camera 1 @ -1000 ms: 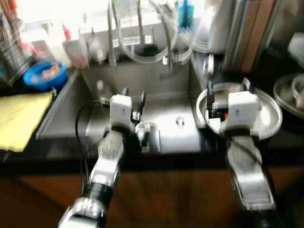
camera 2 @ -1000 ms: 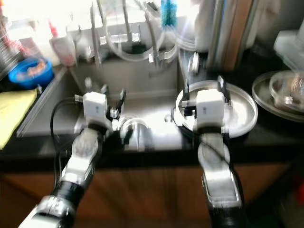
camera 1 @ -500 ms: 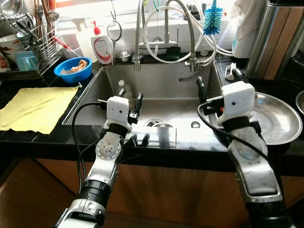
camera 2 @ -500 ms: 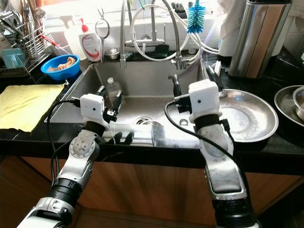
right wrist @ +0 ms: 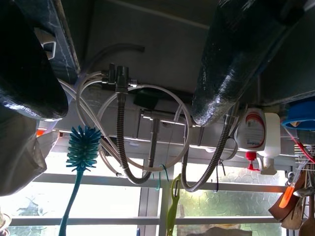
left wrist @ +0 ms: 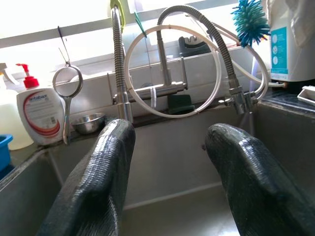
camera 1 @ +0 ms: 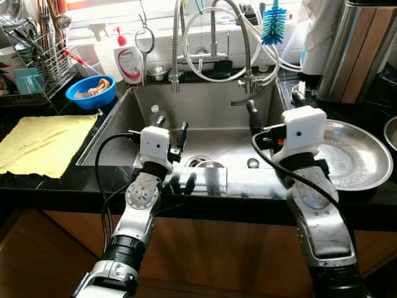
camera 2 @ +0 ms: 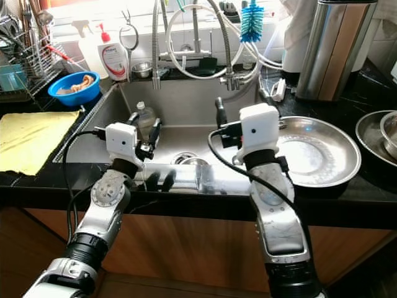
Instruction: Kitchen organization
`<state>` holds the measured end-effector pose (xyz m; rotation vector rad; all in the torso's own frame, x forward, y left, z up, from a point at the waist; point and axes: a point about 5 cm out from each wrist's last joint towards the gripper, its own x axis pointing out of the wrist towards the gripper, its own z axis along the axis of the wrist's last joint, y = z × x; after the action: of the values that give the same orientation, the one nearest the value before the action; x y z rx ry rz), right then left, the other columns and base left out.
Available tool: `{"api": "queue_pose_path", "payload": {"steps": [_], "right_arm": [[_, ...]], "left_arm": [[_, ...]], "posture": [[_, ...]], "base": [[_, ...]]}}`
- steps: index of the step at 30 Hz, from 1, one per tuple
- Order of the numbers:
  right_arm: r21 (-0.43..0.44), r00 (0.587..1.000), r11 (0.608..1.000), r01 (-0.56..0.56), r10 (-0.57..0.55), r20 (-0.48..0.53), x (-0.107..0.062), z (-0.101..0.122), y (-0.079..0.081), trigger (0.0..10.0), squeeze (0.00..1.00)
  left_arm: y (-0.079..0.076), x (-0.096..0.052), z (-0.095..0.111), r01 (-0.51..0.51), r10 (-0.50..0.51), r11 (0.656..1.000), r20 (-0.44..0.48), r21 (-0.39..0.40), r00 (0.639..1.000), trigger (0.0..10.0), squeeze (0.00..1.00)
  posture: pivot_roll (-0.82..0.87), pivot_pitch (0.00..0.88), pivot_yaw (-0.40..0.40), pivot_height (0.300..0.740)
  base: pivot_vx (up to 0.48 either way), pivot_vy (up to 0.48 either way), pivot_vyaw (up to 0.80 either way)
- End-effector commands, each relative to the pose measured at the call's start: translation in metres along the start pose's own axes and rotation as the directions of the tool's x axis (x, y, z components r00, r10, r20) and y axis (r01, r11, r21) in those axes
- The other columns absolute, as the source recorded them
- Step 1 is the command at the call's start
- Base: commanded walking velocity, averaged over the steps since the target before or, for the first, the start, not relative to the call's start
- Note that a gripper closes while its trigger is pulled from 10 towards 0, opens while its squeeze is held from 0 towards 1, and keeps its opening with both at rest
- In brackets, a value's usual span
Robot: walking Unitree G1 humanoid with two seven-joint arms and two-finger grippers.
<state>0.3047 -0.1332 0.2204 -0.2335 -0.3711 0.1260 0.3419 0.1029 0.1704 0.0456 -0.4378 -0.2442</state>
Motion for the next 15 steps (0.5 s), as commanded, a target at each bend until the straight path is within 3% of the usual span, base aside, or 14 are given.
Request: {"api": "queue_pose_path", "payload": {"steps": [1, 12, 15], "right_arm": [[0.001, 1.0, 1.0, -0.008, 0.008, 0.007, 0.0008, 0.0016, 0.0026, 10.0, 0.0], [-0.008, 1.0, 1.0, -0.014, 0.014, -0.001, 0.0023, 0.0001, 0.0044, 10.0, 0.0], [-0.009, 1.0, 1.0, -0.016, 0.016, -0.004, 0.0022, -0.0003, 0.0054, 10.0, 0.0]], "left_arm": [[0.0035, 0.0002, 0.0005, -0.015, 0.015, 1.0, 0.007, -0.008, 1.0, 10.0, 0.0], [0.0033, -0.0002, -0.0006, -0.014, 0.014, 1.0, 0.001, -0.012, 1.0, 10.0, 0.0], [0.0034, -0.0003, -0.0004, -0.014, 0.014, 1.0, 0.002, -0.017, 1.0, 10.0, 0.0]], "posture": [[-0.3, 0.0, 0.138, 0.74], [-0.3, 0.0, 0.135, 0.74], [-0.3, 0.0, 0.134, 0.74]], "base": [[0.0, 0.0, 0.0], [0.0, 0.0, 0.0], [-0.362, 0.0, 0.0]]}}
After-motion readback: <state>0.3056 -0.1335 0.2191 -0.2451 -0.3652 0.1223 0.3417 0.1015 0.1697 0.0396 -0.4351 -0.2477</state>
